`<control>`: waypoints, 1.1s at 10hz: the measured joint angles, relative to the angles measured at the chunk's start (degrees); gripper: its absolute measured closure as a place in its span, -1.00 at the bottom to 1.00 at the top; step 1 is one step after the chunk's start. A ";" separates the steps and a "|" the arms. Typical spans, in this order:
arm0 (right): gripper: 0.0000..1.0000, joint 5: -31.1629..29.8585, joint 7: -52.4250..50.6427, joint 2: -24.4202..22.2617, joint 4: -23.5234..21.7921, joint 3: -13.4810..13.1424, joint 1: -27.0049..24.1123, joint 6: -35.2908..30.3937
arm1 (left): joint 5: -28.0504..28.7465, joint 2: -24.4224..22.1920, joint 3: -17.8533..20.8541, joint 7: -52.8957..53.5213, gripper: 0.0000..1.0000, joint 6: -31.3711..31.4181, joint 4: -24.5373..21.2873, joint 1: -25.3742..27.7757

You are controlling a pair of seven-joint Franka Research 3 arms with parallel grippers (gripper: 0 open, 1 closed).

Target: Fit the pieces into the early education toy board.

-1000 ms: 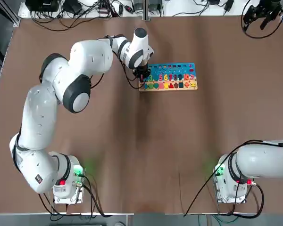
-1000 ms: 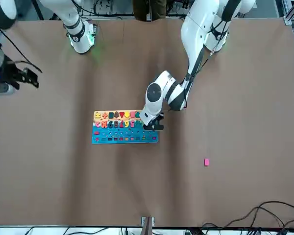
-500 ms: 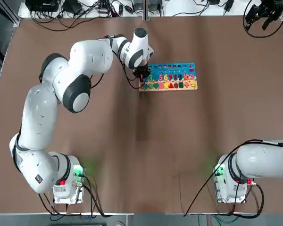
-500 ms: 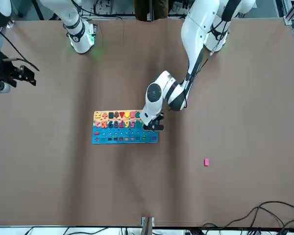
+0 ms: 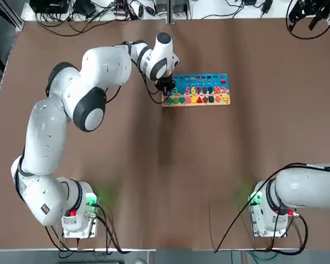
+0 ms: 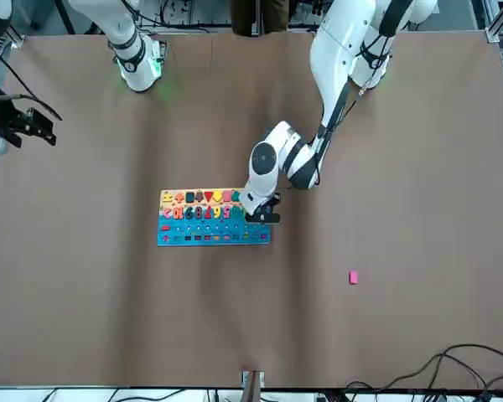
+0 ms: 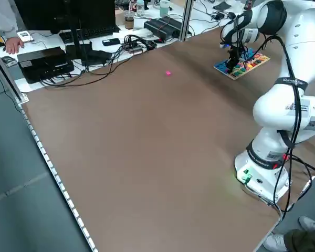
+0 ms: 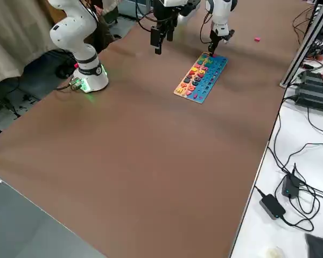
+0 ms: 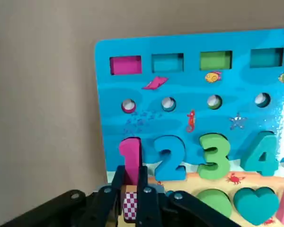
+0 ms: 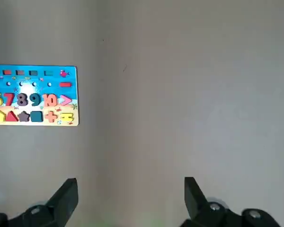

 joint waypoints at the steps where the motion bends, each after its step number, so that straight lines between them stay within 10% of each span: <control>1: -0.98 0.00 0.00 0.03 0.68 0.00 0.00 -0.16 | 0.00 0.00 0.00 0.00 0.73 0.31 0.00 0.00; 11: -0.98 0.00 0.00 0.45 2.46 0.00 -0.02 -1.44 | 0.00 0.15 0.00 -0.02 0.73 0.80 -0.02 0.01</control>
